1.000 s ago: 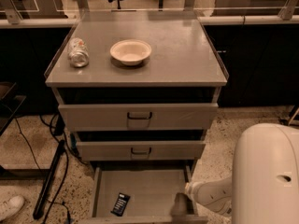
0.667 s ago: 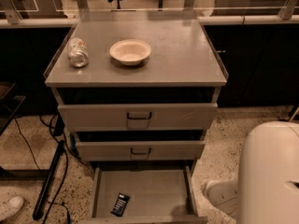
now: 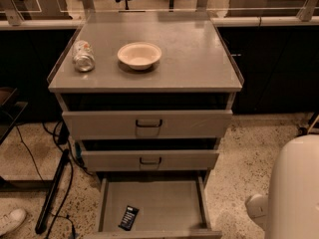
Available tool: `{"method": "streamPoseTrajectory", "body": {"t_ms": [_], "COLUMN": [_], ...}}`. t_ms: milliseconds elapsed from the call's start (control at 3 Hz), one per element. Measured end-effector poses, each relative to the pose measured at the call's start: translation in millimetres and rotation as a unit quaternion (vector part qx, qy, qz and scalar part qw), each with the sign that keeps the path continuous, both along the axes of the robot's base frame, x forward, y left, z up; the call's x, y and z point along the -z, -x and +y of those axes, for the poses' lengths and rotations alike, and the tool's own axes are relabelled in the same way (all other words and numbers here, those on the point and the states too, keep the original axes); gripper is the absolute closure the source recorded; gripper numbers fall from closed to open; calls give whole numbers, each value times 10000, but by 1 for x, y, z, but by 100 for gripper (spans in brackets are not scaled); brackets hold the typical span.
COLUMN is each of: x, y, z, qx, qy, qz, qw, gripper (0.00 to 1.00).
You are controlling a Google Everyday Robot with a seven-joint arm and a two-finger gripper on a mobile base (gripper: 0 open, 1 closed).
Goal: Pick rxbar blueberry from bottom drawer and place on counter
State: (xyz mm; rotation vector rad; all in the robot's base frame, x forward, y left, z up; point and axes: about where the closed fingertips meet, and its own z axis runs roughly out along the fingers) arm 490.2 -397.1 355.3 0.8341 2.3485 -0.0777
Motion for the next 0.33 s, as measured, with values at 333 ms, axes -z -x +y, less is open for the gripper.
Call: {"method": "streamPoseTrajectory", "body": {"t_ms": [333], "x": [0], "y": [1], "z": [-2], "qx": [30], "qy": [2], "qz": [5], "qw": [10000], "gripper": [100]}}
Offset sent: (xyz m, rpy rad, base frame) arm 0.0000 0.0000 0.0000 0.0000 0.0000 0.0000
